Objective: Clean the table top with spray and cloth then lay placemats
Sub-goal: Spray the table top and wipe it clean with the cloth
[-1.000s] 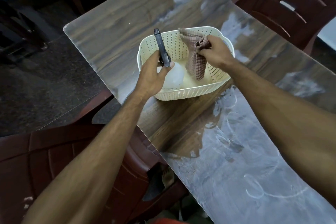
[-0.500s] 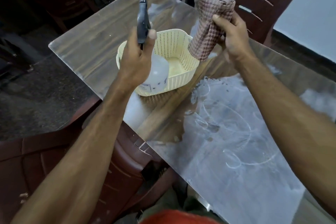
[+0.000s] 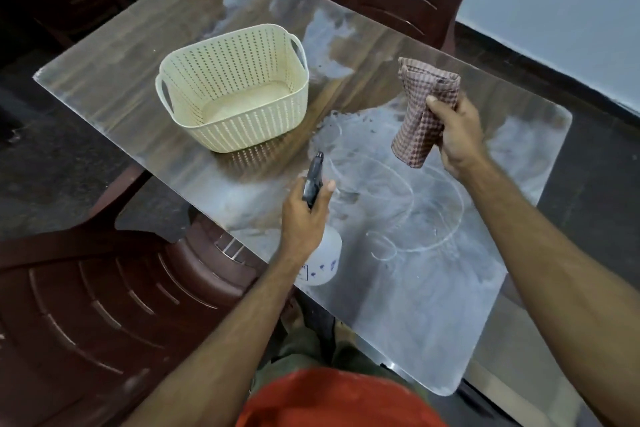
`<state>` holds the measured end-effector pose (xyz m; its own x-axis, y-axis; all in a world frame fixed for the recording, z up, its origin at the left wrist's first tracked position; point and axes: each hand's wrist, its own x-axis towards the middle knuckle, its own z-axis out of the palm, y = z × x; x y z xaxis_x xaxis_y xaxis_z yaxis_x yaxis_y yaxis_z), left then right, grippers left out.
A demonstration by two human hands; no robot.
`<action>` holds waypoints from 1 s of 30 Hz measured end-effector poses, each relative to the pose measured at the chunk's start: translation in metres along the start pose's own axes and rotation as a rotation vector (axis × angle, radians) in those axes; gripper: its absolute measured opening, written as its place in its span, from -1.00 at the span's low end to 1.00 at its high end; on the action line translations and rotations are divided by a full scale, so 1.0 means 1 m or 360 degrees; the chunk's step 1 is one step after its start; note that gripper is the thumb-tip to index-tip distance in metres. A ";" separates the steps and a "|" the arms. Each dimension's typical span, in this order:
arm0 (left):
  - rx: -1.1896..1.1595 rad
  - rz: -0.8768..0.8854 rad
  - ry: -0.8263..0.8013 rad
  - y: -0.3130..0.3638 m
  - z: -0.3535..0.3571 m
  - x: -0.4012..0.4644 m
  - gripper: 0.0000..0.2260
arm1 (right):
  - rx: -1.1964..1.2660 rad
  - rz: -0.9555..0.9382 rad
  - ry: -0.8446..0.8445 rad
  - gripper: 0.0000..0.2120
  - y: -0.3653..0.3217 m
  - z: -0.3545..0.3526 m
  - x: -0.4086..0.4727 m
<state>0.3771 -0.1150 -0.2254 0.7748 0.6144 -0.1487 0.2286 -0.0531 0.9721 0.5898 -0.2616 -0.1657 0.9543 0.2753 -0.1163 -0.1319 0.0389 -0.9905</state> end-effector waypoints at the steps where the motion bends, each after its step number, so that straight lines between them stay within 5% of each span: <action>1: -0.0022 -0.0006 0.0026 -0.005 0.005 -0.003 -0.60 | -0.0039 -0.0007 0.0005 -0.80 0.001 -0.006 -0.003; 7: -0.0053 0.0036 0.0082 -0.014 0.030 -0.018 -0.72 | -0.0165 -0.0050 -0.0031 -0.73 0.007 -0.036 -0.015; 10: -0.0059 0.0108 0.0115 -0.017 0.035 -0.022 -0.51 | -0.0173 -0.0025 -0.0081 -0.55 0.013 -0.047 -0.016; 15: 0.0056 0.0152 0.0145 -0.022 0.036 -0.032 -0.41 | -0.0226 -0.0060 -0.0084 -0.66 0.008 -0.047 -0.025; 21: 0.0152 0.0089 -0.0034 -0.030 0.028 -0.038 -0.54 | -0.0305 -0.0036 -0.0103 -0.81 0.018 -0.041 -0.028; 25: 0.0227 0.0143 -0.0016 -0.024 0.034 -0.038 -0.84 | -0.0312 -0.0005 -0.0112 -0.82 0.023 -0.041 -0.029; 30: 0.0342 0.0016 0.0073 -0.015 0.038 -0.033 -0.94 | -0.0295 -0.0026 -0.0070 -0.85 0.017 -0.046 -0.026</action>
<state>0.3701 -0.1642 -0.2416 0.7514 0.6477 -0.1261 0.3451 -0.2228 0.9117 0.5751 -0.3127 -0.1832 0.9427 0.3183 -0.1006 -0.0608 -0.1327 -0.9893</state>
